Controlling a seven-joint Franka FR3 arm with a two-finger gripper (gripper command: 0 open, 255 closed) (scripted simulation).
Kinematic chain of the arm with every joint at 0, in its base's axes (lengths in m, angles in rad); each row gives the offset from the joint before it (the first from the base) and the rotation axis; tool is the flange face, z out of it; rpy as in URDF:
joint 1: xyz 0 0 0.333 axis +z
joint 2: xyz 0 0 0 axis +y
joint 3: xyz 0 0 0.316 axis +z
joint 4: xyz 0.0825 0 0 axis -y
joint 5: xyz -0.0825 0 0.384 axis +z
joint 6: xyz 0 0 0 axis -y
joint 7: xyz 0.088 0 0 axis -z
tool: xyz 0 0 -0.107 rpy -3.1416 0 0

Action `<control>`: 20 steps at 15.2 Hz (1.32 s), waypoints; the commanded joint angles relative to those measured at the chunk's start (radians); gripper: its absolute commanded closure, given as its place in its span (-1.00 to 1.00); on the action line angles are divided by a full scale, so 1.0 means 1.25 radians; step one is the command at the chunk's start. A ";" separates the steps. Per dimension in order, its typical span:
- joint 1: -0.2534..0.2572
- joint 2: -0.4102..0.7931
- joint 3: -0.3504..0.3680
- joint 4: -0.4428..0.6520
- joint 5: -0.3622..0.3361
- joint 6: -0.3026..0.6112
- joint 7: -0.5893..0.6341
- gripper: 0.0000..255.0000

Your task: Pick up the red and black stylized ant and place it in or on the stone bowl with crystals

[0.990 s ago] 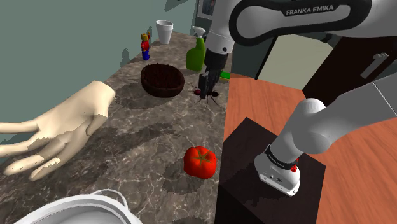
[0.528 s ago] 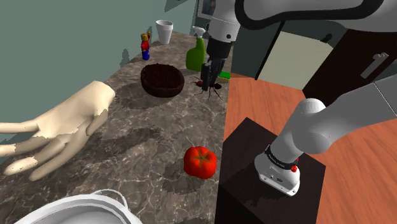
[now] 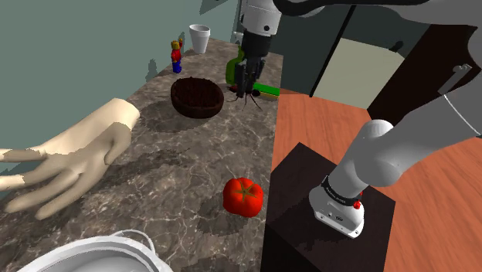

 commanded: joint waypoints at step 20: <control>-0.030 0.515 -0.025 0.518 -0.052 -0.011 -0.038 1.00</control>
